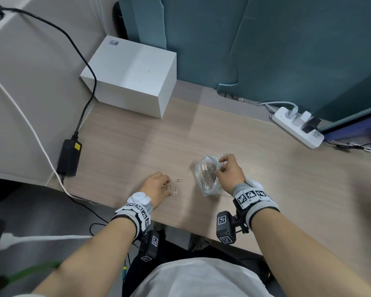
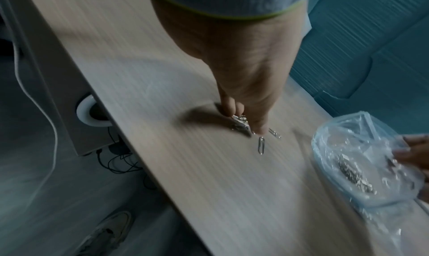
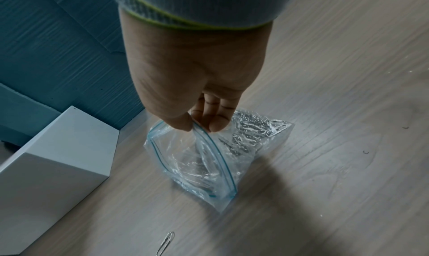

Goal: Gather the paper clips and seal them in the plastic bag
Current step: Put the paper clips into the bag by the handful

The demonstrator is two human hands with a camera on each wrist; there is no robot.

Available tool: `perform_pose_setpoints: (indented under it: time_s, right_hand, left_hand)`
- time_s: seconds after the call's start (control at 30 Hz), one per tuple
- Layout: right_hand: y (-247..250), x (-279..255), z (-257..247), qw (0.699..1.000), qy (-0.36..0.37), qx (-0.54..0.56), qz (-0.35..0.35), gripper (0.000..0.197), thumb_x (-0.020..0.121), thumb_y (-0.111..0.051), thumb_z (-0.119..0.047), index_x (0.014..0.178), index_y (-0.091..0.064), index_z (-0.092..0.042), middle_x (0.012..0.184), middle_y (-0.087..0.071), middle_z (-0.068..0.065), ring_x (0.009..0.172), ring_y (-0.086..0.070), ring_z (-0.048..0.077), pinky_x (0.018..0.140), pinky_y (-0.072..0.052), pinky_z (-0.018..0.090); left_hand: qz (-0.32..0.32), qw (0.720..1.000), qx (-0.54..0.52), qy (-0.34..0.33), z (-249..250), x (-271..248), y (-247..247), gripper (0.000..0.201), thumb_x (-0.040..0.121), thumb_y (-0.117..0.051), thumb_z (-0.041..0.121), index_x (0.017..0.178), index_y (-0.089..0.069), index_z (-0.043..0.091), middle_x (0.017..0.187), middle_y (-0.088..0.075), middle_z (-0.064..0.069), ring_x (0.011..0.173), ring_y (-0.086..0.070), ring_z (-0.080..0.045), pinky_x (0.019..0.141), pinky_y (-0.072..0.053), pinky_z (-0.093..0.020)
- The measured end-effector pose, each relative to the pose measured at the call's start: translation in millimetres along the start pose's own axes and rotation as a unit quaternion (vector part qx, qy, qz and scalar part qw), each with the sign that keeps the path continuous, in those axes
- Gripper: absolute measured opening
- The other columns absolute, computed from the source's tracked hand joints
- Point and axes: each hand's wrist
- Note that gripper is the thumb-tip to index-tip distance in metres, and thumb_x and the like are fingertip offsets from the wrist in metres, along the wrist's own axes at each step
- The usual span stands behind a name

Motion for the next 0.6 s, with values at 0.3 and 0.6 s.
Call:
perform_pose_setpoints:
  time_s: [0.3, 0.6]
  right_hand:
    - [-1, -1, 1, 1.000, -0.001, 0.005, -0.005, 0.027, 0.093, -0.056, -0.012, 0.110, -0.047, -0.030, 0.085, -0.068, 0.003, 0.082, -0.064, 0.023, 0.072, -0.050, 0.034]
    - [2, -1, 6, 1.000, -0.009, 0.008, 0.002, 0.026, 0.093, -0.056, -0.012, 0.110, -0.047, -0.029, 0.082, -0.064, -0.002, 0.080, -0.062, 0.022, 0.071, -0.048, 0.034]
  left_hand:
    - [-0.022, 0.993, 0.105, -0.053, 13, 4, 1, 0.009, 0.091, -0.067, 0.022, 0.099, -0.067, 0.018, 0.095, -0.061, -0.001, 0.082, -0.060, -0.029, 0.066, -0.050, -0.036]
    - [-0.015, 0.995, 0.100, -0.003, 38, 11, 5, 0.009, 0.082, -0.062, 0.014, 0.089, -0.065, 0.019, 0.092, -0.061, -0.002, 0.079, -0.060, -0.032, 0.064, -0.051, -0.037]
Point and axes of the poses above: each hand's wrist, its own x-axis towards the middle knuckle, its own y-axis out of the back of the hand, z = x × y
